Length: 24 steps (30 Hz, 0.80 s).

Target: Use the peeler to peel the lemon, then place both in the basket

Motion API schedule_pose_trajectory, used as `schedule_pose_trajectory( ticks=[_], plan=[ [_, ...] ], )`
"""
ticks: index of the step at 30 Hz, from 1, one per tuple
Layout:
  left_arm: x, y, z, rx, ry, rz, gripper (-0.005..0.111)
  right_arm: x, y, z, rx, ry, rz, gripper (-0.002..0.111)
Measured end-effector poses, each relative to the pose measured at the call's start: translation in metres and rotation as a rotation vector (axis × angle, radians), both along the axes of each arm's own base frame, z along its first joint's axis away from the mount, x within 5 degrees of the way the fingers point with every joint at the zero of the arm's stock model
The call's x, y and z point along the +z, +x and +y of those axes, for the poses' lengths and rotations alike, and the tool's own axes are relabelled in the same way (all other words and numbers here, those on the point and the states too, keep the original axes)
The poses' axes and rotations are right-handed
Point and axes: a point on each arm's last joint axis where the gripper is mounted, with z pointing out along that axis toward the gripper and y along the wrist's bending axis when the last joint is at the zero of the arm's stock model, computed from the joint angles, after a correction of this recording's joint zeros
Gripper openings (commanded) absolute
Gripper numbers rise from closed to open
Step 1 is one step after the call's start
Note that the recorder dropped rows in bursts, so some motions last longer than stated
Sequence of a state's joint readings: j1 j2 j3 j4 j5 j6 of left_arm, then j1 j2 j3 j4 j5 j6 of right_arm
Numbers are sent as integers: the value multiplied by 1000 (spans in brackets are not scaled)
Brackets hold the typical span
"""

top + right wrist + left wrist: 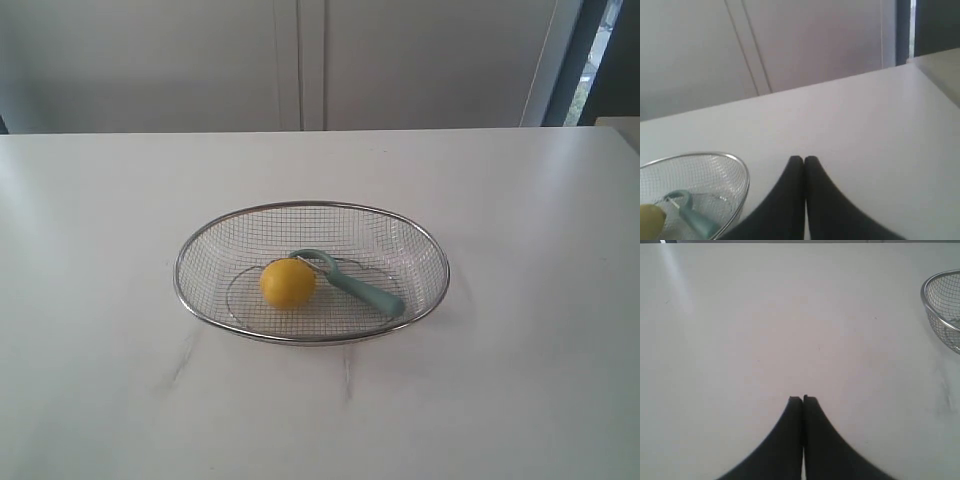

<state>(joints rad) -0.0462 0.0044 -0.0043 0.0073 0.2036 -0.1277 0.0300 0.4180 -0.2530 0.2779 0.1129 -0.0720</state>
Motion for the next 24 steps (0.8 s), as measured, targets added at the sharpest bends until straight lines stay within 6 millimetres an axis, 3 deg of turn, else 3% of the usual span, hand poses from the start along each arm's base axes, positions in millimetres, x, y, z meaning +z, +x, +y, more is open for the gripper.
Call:
schedule_pose_trajectory(
  ticks=[12,24],
  plan=[
    [0,0,0,0,0,0,0,-44,-34,-13,-164,-26,-192,0],
    [0,0,0,0,0,0,0,-49,-41,-12,-179,-36,-205,0]
  ],
)
